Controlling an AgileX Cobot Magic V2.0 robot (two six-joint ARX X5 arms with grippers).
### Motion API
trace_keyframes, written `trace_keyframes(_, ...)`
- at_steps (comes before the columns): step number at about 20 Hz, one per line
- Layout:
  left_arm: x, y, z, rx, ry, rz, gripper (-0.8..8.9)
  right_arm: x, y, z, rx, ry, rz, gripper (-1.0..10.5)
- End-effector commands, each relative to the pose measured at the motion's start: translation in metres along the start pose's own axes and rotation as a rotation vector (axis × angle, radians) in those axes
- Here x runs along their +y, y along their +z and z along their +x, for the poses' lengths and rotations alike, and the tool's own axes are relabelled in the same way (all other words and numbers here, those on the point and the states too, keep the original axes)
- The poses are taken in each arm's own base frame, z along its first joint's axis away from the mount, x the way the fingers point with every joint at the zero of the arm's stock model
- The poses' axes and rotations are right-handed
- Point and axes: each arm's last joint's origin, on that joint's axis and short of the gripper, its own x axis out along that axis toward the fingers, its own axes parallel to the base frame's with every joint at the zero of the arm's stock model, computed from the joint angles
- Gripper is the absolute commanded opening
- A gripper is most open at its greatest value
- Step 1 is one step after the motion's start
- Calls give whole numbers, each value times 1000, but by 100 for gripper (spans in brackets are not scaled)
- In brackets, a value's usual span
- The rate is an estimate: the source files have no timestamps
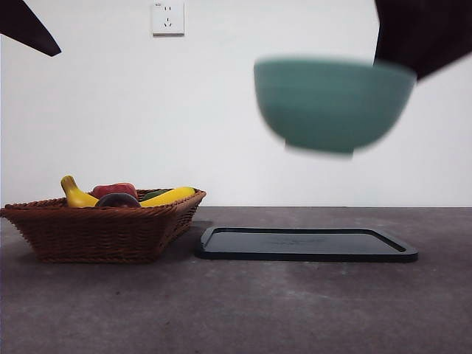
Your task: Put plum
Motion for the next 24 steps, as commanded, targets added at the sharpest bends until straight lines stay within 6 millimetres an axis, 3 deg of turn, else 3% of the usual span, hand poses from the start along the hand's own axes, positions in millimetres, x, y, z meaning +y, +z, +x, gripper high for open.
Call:
trace_keyframes(1, -2, 4, -2, -13, -7, 30, 405, 3, -9, 17, -3, 25, 22, 8)
trace_keyframes(6, -2, 4, -2, -13, -7, 29, 405, -5, -30, 54, 77, 13, 44, 8)
trace_keyframes(12, -2, 4, -2, -9, -7, 27, 405, -11, -29, 86, 118, 3, 51, 8)
trace_keyframes(24, -2, 4, -2, -12, -7, 28, 405, -13, -33, 90, 167, -34, 58, 8)
